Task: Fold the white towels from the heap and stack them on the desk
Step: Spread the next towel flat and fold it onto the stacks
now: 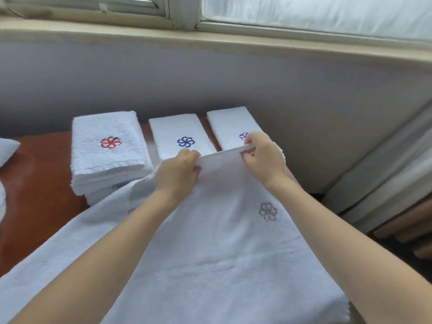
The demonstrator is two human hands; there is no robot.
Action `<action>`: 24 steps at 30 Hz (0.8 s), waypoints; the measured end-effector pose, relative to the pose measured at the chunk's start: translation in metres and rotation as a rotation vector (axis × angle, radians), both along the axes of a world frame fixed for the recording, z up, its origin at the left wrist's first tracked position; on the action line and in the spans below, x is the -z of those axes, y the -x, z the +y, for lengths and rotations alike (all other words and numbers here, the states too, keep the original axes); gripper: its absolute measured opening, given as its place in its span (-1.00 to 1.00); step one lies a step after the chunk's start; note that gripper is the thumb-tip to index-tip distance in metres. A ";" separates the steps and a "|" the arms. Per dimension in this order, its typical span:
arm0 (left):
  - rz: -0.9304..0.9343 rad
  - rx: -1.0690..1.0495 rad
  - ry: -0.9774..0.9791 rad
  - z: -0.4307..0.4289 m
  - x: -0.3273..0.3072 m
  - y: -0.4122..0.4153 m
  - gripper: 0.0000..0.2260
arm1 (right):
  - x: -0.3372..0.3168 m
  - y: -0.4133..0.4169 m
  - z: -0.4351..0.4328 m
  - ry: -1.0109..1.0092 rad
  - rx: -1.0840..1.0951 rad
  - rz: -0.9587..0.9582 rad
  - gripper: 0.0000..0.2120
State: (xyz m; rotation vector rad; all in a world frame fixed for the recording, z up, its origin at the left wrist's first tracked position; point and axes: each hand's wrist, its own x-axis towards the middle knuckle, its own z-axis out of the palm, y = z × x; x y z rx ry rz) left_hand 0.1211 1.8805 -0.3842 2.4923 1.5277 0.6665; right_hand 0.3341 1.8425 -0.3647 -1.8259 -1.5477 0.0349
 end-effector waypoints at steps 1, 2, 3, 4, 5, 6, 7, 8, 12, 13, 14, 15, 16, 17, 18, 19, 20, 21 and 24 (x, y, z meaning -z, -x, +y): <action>-0.031 -0.005 -0.078 -0.004 -0.001 0.001 -0.81 | 0.003 -0.002 -0.004 -0.042 0.003 -0.029 -0.87; -0.053 -0.007 -0.142 -0.007 -0.004 0.002 -0.84 | 0.003 -0.004 -0.005 -0.064 0.010 -0.055 -0.87; -0.062 -0.012 -0.201 -0.010 -0.007 0.002 -0.86 | 0.003 -0.007 -0.009 -0.075 0.021 -0.076 -0.87; -0.061 -0.020 -0.267 -0.019 -0.007 0.004 -0.88 | 0.004 -0.009 -0.018 -0.091 0.025 -0.097 -0.87; -0.052 -0.034 -0.328 -0.030 -0.007 0.006 -0.88 | 0.005 -0.012 -0.027 -0.102 0.025 -0.118 -0.88; -0.044 -0.050 -0.383 -0.040 -0.008 0.008 -0.89 | 0.006 -0.016 -0.037 -0.112 0.020 -0.143 -0.90; -0.035 -0.059 -0.435 -0.052 -0.009 0.010 -0.89 | 0.005 -0.019 -0.047 -0.119 0.010 -0.171 -0.92; -0.024 -0.057 -0.486 -0.065 -0.010 0.012 -0.88 | 0.005 -0.022 -0.059 -0.122 -0.002 -0.199 -0.93; 0.033 -0.025 -0.607 -0.109 -0.017 0.015 -0.86 | 0.002 -0.029 -0.099 -0.032 -0.036 -0.308 -0.89; 0.041 -0.010 -0.617 -0.117 -0.018 0.016 -0.86 | 0.001 -0.030 -0.107 -0.013 -0.039 -0.331 -0.88; 0.047 0.005 -0.620 -0.125 -0.018 0.017 -0.85 | 0.000 -0.030 -0.114 -0.003 -0.038 -0.354 -0.88; 0.055 0.014 -0.620 -0.131 -0.018 0.018 -0.85 | 0.000 -0.030 -0.121 0.006 -0.032 -0.373 -0.89; 0.066 0.017 -0.613 -0.137 -0.017 0.020 -0.85 | 0.000 -0.030 -0.127 0.021 -0.025 -0.390 -0.90; 0.082 0.017 -0.601 -0.143 -0.015 0.022 -0.85 | 0.001 -0.029 -0.133 0.043 -0.023 -0.403 -0.90; 0.102 0.020 -0.585 -0.148 -0.012 0.023 -0.85 | 0.002 -0.029 -0.139 0.072 -0.028 -0.414 -0.90; 0.124 0.027 -0.569 -0.153 -0.009 0.024 -0.86 | 0.004 -0.028 -0.145 0.107 -0.039 -0.414 -0.89; 0.144 0.037 -0.553 -0.157 -0.005 0.025 -0.86 | 0.006 -0.027 -0.151 0.140 -0.054 -0.410 -0.88; 0.158 0.047 -0.535 -0.161 -0.002 0.025 -0.87 | 0.009 -0.026 -0.157 0.165 -0.069 -0.408 -0.88; 0.268 0.056 -0.408 -0.168 0.008 0.024 -0.93 | 0.016 -0.025 -0.172 0.185 -0.091 -0.469 -0.85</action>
